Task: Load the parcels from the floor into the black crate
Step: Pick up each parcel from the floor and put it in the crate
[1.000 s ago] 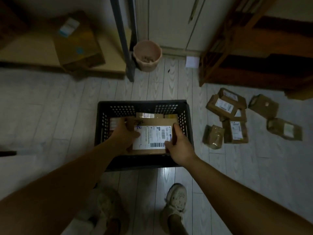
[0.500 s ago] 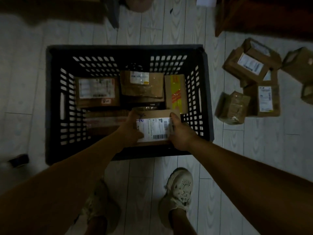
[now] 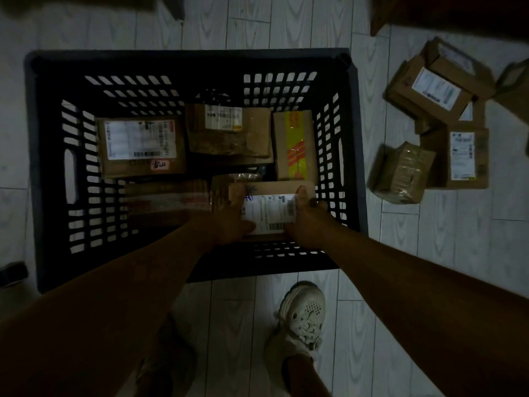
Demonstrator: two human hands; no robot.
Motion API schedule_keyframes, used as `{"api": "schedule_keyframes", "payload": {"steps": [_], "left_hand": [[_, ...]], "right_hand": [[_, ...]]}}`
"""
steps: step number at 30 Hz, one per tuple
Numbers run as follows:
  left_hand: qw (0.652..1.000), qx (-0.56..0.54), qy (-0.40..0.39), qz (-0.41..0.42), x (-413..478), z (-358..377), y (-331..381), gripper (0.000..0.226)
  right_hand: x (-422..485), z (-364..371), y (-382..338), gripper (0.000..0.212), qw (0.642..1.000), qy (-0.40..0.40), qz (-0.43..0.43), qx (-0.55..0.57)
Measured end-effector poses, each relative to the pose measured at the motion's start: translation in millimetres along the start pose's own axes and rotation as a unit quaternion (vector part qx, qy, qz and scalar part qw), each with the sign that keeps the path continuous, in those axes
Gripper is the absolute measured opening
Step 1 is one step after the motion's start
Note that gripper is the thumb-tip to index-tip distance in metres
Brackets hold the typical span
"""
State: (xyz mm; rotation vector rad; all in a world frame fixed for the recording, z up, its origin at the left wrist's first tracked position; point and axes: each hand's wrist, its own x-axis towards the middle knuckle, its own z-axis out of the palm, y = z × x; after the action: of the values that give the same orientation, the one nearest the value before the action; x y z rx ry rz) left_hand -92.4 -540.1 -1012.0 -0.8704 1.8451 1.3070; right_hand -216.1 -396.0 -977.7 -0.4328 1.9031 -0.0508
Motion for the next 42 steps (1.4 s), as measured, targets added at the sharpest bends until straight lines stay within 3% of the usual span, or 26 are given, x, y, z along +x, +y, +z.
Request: {"api": "schedule_keyframes", "payload": {"steps": [4,6,9,14,17,21,26,31,34,42], "left_hand": [[1.000,0.026,0.005,0.008,10,8,-5,0.095],[0.997,0.078,0.008,0.018,9,12,-11,0.098],[0.979,0.203,0.026,0.007,13,14,-17,0.101],[0.956,0.285,0.041,0.048,4,11,-7,0.102],[0.952,0.289,0.074,0.074,-27,-10,3,0.096],[0.934,0.351,0.068,0.030,-102,-41,36,0.080],[0.947,0.305,0.096,-0.001,-238,-56,114,0.075],[0.965,0.205,0.164,0.024,-363,-58,179,0.079],[0.970,0.143,0.189,0.062,-425,-60,208,0.082],[0.939,0.200,0.245,0.135,-532,-70,309,0.083]], "right_hand": [[2,8,4,0.101,0.970,0.127,-0.035,-0.203],[6,11,11,0.101,0.954,0.150,-0.059,-0.252],[14,15,18,0.100,0.957,0.134,-0.049,-0.251],[5,8,18,0.097,0.974,0.106,-0.049,-0.192],[-30,-10,11,0.093,0.980,0.113,-0.068,-0.150],[-107,-46,-3,0.075,0.981,0.127,-0.089,-0.117],[-231,-97,-26,0.059,0.983,0.143,-0.085,-0.074],[-349,-126,-37,0.059,0.975,0.169,-0.118,-0.085],[-412,-145,-31,0.070,0.971,0.187,-0.111,-0.097],[-568,-181,28,0.069,0.934,0.347,-0.037,-0.076]]}}
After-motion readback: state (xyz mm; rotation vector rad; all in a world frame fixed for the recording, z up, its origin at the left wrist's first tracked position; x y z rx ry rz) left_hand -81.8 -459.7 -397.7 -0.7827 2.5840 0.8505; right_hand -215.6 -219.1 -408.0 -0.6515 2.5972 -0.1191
